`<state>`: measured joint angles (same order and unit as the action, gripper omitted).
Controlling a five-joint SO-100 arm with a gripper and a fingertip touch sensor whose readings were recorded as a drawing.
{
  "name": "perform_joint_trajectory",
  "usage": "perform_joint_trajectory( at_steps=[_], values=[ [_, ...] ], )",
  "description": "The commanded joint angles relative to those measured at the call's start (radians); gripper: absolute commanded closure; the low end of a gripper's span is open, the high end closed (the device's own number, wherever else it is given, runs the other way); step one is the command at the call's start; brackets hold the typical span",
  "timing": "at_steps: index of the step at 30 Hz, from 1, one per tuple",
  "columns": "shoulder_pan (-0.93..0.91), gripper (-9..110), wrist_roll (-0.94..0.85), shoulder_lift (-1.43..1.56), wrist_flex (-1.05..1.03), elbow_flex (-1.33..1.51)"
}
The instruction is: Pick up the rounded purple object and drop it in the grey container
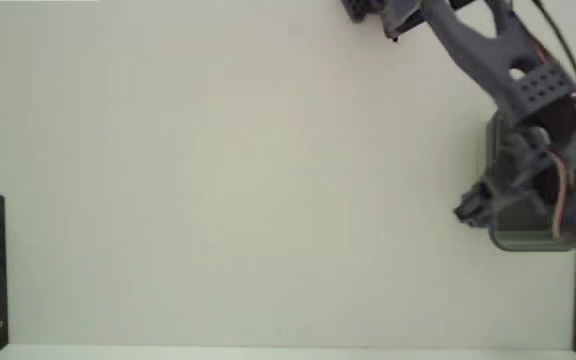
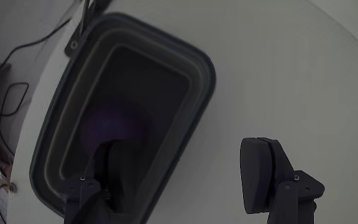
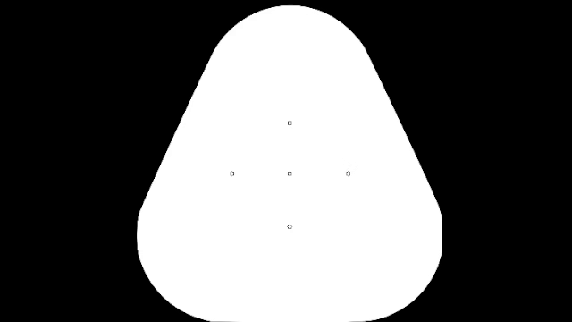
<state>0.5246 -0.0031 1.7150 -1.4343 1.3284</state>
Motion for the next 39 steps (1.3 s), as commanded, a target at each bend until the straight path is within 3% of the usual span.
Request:
perform_joint_trajectory(
  at_steps=[1, 39],
  values=[
    [-0.026, -9, 0.003, 0.112, 0.007, 0.023],
    [-0.420, -9, 0.003, 0.628, 0.005, 0.534]
  ],
)
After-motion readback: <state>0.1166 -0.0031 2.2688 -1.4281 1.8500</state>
